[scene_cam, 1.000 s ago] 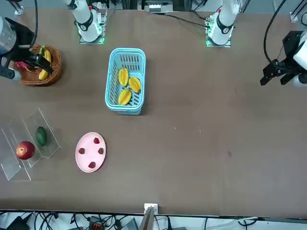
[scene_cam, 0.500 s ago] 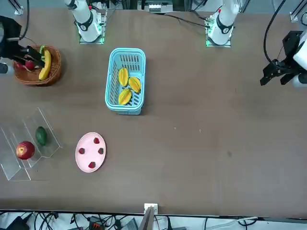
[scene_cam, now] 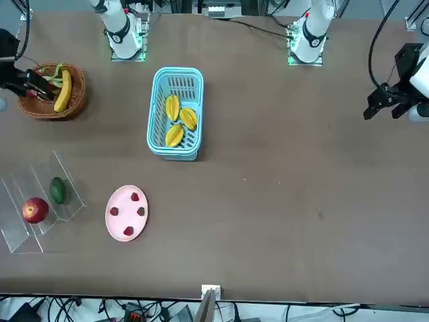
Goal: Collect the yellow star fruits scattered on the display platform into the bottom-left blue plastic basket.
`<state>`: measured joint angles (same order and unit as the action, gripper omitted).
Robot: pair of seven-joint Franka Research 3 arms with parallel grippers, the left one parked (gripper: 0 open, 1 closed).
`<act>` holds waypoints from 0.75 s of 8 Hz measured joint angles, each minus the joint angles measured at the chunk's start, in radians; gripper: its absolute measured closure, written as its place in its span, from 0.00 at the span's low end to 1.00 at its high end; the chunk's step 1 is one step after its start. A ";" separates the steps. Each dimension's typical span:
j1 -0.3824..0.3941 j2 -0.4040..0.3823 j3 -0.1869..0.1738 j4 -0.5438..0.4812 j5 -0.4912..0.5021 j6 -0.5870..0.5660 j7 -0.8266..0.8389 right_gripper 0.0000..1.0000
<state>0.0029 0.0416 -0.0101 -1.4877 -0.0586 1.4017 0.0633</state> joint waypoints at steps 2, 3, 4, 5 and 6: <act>-0.140 0.037 0.171 0.057 0.000 -0.030 0.000 0.00; -0.132 0.045 0.176 0.067 0.000 -0.049 0.000 0.00; -0.103 0.044 0.151 0.066 0.000 -0.068 0.000 0.00; -0.070 0.039 0.116 0.058 0.000 -0.070 0.000 0.00; -0.037 0.028 0.078 0.040 0.000 -0.064 0.000 0.00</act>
<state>-0.0340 0.0692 0.0683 -1.4476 -0.0585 1.3382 0.0629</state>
